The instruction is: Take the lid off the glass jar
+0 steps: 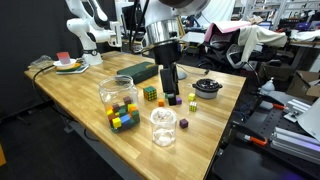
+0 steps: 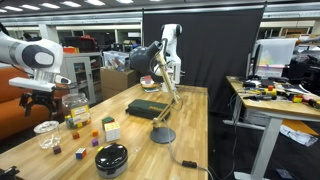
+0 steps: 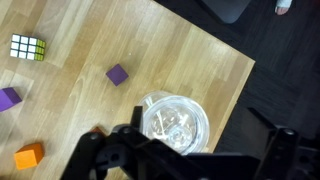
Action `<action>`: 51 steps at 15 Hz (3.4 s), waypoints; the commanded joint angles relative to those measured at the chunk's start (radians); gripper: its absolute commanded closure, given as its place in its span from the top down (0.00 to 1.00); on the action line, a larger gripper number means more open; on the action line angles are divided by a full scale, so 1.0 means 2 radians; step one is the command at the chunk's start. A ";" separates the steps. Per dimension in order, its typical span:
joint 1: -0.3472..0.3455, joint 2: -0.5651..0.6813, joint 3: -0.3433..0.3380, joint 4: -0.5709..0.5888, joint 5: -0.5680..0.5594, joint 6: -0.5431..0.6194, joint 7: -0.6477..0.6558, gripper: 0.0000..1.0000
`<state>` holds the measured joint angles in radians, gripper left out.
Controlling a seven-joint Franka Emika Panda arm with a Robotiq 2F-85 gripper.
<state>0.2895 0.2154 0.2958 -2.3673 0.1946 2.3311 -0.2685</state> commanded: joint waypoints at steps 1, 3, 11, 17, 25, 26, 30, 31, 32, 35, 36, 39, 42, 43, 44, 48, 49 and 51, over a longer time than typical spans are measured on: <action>-0.001 0.028 0.008 0.027 -0.023 -0.006 -0.001 1.00; -0.001 0.046 0.009 0.044 -0.038 -0.011 -0.003 1.00; 0.003 0.118 0.010 0.111 -0.076 -0.038 0.001 1.00; 0.011 0.114 0.014 0.109 -0.085 -0.078 0.007 1.00; 0.019 0.127 0.020 0.129 -0.088 -0.090 0.004 1.00; 0.020 0.129 0.019 0.130 -0.089 -0.091 0.005 1.00; 0.020 0.135 0.017 0.133 -0.096 -0.094 0.006 1.00; 0.020 0.137 0.016 0.135 -0.098 -0.093 0.007 1.00; 0.021 0.140 0.016 0.138 -0.099 -0.094 0.008 1.00; 0.024 0.148 0.015 0.146 -0.106 -0.098 0.014 0.89; 0.024 0.149 0.014 0.147 -0.107 -0.100 0.016 0.81; 0.025 0.150 0.013 0.153 -0.113 -0.107 0.022 0.56; 0.025 0.151 0.012 0.159 -0.114 -0.111 0.025 0.36; 0.024 0.152 0.011 0.160 -0.114 -0.111 0.025 0.27; 0.024 0.152 0.011 0.161 -0.114 -0.112 0.026 0.22; 0.023 0.156 0.008 0.167 -0.114 -0.118 0.027 0.08; 0.024 0.154 0.008 0.166 -0.116 -0.120 0.029 0.08; 0.024 0.143 0.009 0.160 -0.115 -0.119 0.031 0.08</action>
<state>0.3279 0.5057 0.3229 -2.0575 -0.0136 2.1168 -0.2304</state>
